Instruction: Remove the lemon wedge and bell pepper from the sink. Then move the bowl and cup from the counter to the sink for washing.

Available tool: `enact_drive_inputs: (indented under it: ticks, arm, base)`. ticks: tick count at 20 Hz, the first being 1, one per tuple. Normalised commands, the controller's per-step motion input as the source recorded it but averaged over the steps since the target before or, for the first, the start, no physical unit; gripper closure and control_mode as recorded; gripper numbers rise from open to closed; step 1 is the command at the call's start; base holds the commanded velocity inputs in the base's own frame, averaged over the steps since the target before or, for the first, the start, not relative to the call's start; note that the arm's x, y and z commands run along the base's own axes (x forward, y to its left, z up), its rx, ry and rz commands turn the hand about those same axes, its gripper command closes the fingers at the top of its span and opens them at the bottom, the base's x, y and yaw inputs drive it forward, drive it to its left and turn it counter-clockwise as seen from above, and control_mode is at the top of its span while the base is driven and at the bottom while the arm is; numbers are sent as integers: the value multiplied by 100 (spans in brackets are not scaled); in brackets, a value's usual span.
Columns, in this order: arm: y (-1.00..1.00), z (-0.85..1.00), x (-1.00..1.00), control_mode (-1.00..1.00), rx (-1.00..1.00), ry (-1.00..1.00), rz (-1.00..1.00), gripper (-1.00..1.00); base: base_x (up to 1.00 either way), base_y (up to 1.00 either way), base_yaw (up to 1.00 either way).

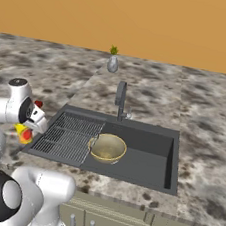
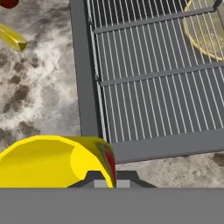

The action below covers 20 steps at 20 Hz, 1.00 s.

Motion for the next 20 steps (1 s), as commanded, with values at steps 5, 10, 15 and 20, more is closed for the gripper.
enact_drive_inputs:
  ticks: [5, 10, 15, 20]
  arm:
    - [-29, 6, 0, -100, 4, 0, -6, 100]
    - [-32, 3, 1, -100, 2, 0, -6, 100]
    - [-29, 0, 3, -100, 0, 0, -7, 100]
    - [-29, 0, 7, -100, 0, 0, -10, 100]
  base:
    - [0, 0, 0]
    - [0, 0, 0]
    - [0, 0, 0]
    - [0, 0, 0]
